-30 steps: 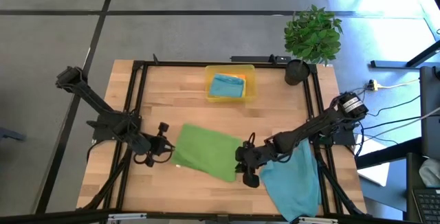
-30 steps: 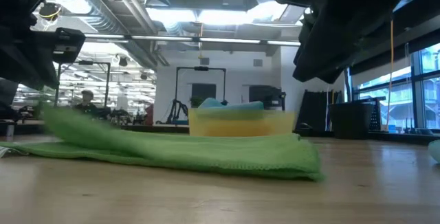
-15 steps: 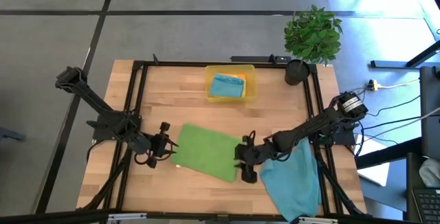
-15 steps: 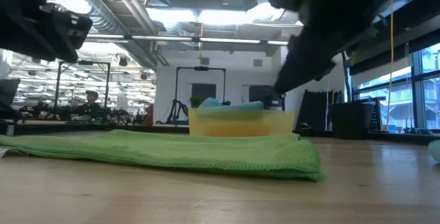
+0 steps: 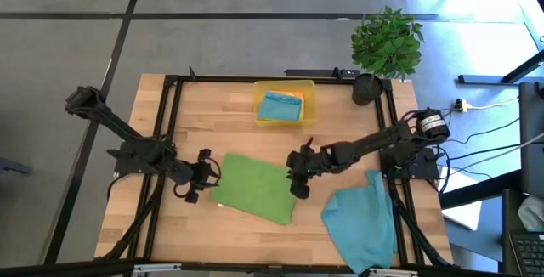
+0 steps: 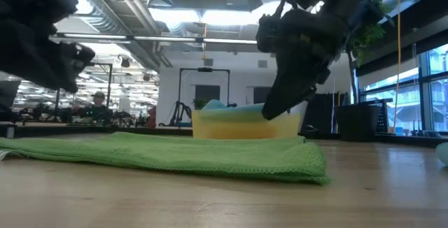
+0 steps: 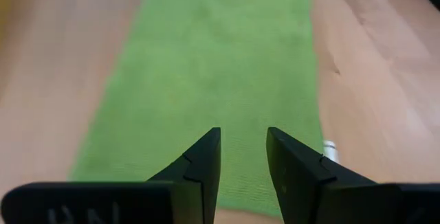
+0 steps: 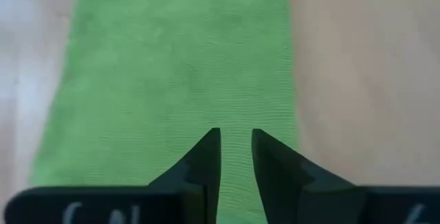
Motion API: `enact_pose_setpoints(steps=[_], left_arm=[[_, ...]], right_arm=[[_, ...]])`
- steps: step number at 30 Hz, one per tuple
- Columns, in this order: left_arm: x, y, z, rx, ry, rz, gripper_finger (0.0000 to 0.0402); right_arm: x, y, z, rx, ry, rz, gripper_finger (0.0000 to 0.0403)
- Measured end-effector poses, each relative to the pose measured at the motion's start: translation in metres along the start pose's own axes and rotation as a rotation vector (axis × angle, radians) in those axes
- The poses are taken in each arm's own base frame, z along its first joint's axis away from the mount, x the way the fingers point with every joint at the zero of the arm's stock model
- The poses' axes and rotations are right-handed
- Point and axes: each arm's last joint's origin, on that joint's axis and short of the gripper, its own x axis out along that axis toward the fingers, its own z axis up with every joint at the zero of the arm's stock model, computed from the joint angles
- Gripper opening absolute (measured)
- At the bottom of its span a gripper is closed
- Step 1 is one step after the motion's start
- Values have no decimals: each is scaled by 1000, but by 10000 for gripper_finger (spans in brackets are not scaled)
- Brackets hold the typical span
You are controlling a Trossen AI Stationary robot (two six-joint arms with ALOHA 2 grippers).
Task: Fold microfiber towels
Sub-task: Fold the green microfiber cloth
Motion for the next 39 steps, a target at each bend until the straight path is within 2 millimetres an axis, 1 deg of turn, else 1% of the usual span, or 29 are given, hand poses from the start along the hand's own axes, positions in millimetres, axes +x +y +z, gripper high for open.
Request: enact_pose_setpoints(steps=[2,5,8,11,17,18,21,23,26,27,32,35,39], left_arm=[[5,0,-2,-13,37,-21,108],[14,0,-8,-28,94,-1,107],[23,-1,-14,-10,157,18,95],[29,-2,-20,23,207,10,72],[32,-4,-19,23,193,3,11],[32,-4,-19,23,193,3,6],[32,-4,-19,23,193,3,6],[32,-4,-19,24,194,3,3],[33,-2,-19,19,195,9,2],[33,-1,-18,15,196,13,3],[38,6,-20,-8,223,51,1],[43,11,-22,-23,249,80,2],[51,19,-23,-39,264,127,2]], right_arm=[[0,-4,2,-5,-1,-6,80],[1,-10,4,4,-1,-18,79],[1,-15,5,15,5,-46,79],[1,-18,5,17,17,-57,78],[1,-18,4,-5,24,-60,78],[1,-18,3,-5,29,-63,78],[4,-19,2,-5,41,-69,68],[8,-20,-1,-12,55,-75,50],[15,-21,-5,-35,81,-83,12],[17,-22,-6,-37,90,-85,7],[26,-23,-11,-30,123,-81,8],[26,-23,-12,-28,136,-64,4],[25,-21,-13,-1,144,-55,9]])
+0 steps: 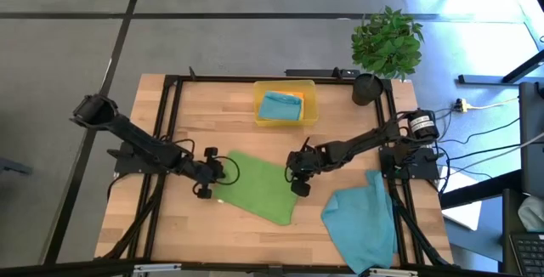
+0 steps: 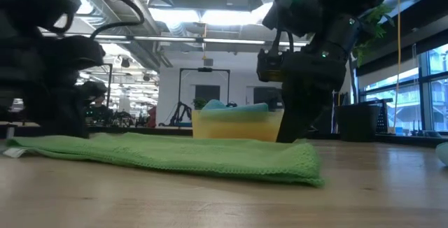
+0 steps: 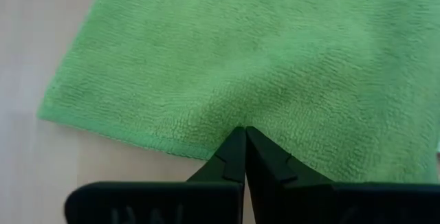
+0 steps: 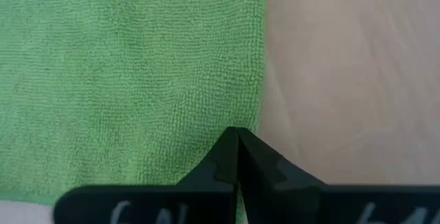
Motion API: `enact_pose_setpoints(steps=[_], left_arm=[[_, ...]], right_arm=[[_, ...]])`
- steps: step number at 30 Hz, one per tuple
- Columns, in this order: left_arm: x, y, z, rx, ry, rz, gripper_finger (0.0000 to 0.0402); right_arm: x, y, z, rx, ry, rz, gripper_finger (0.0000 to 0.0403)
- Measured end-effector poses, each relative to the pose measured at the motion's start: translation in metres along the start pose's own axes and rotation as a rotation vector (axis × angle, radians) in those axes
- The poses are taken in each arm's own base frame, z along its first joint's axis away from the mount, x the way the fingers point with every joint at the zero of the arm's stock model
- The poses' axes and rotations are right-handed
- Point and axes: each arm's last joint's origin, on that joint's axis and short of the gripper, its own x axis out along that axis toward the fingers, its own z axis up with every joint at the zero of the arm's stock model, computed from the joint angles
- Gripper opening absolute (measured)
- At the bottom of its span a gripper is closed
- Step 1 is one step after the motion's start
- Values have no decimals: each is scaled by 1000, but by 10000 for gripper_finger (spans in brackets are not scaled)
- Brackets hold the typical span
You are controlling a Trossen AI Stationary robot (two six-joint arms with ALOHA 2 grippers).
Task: Fold microfiber towels
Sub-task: Fold the green microfiber cloth
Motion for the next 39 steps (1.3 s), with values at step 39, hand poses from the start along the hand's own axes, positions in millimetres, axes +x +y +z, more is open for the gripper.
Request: enact_pose_setpoints(steps=[39], left_arm=[[-4,34,56,194,-197,95,35]], right_arm=[[-17,53,25,-58,-127,275,9]])
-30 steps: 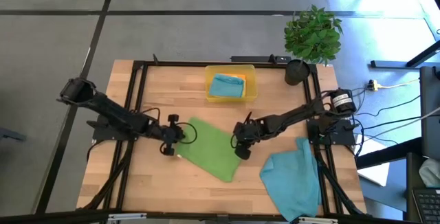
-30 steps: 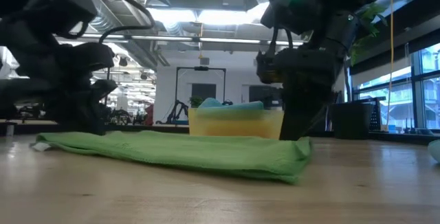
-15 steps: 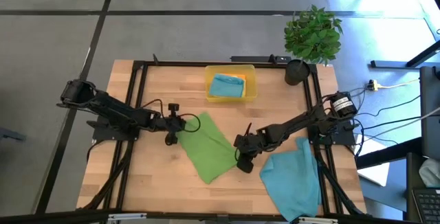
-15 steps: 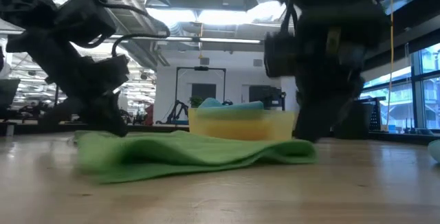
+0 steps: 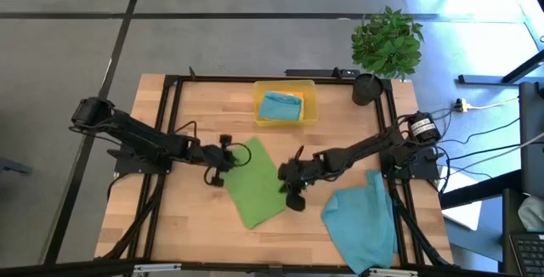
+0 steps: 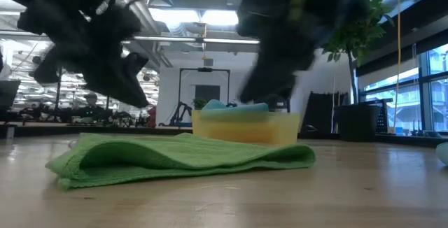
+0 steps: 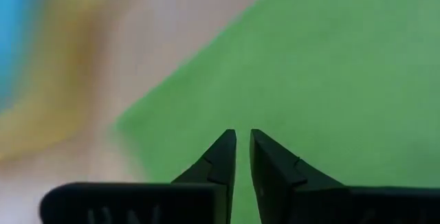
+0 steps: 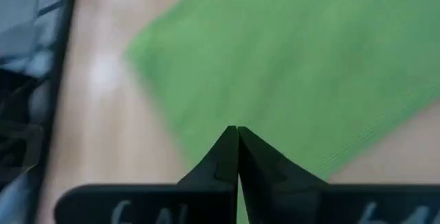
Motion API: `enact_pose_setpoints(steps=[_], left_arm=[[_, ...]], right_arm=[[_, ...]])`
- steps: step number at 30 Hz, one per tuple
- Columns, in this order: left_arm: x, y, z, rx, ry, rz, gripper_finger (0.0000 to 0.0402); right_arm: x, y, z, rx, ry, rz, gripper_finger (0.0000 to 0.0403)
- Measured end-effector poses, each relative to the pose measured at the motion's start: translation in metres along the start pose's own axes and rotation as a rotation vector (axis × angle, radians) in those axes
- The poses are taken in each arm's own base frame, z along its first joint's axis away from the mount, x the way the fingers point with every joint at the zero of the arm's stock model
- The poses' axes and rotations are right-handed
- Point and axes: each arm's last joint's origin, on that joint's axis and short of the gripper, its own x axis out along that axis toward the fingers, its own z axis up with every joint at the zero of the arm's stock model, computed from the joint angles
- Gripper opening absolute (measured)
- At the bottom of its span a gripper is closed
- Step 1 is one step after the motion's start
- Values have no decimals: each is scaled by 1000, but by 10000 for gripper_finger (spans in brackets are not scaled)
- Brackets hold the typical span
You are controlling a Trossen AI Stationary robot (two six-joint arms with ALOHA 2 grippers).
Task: Fold microfiber towels
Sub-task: Fold the green microfiber cloth
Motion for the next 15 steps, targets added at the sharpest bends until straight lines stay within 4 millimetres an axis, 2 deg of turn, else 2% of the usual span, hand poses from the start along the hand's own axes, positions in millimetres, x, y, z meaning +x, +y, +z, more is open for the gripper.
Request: enact_pose_setpoints(steps=[3,8,12,15], left_arm=[[1,-18,11,-20,-110,-173,23],[6,-51,15,46,-180,-276,2],[18,-66,17,65,-154,-290,4],[31,-74,25,61,-136,-293,1]], right_arm=[[-3,-17,18,-41,-108,-62,13],[-8,-56,44,-85,-236,-69,12],[8,-98,49,-67,-256,17,4],[22,-120,51,-41,-232,35,5]])
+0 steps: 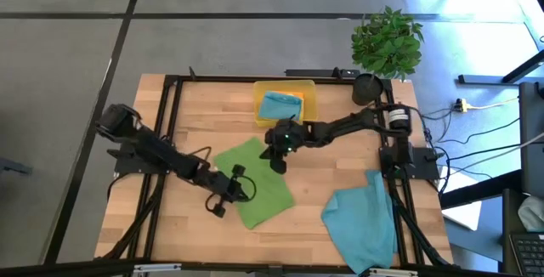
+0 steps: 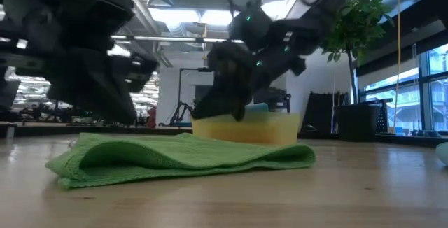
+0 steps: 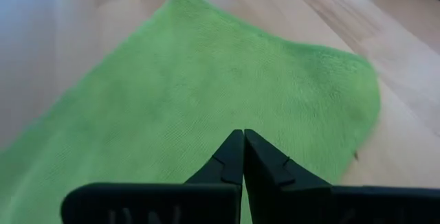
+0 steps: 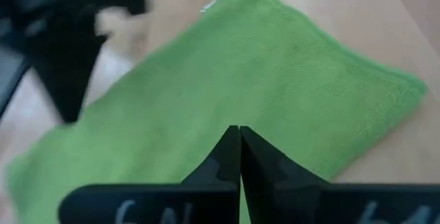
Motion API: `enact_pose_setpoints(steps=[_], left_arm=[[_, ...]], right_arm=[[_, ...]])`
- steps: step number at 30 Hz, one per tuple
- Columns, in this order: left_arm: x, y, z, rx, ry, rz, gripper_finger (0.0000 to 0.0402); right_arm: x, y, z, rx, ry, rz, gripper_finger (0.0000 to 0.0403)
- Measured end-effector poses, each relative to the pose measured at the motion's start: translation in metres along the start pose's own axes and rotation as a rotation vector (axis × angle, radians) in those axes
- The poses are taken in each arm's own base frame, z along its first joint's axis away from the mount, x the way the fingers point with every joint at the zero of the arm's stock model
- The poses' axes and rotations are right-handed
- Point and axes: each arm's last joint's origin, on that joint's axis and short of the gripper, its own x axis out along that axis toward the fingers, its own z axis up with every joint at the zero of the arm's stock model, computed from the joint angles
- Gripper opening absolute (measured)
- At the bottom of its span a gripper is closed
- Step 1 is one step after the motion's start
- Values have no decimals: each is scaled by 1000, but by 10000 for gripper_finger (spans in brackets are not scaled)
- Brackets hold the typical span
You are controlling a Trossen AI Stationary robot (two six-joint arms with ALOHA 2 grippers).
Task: Fold microfiber towels
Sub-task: Fold the green microfiber cloth
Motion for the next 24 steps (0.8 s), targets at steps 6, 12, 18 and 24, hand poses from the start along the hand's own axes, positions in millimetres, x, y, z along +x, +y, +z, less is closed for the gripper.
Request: enact_pose_setpoints(steps=[6,12,18,24], left_arm=[[29,-3,10,-4,41,-28,2],[39,-6,8,-2,70,-88,4],[39,-6,6,0,100,-96,2],[37,-6,4,7,128,-134,5]], right_arm=[[18,-14,0,-16,30,-58,7],[20,-18,2,-97,95,-314,5],[19,-19,2,-107,100,-385,5],[18,-20,-1,-102,138,-413,5]])
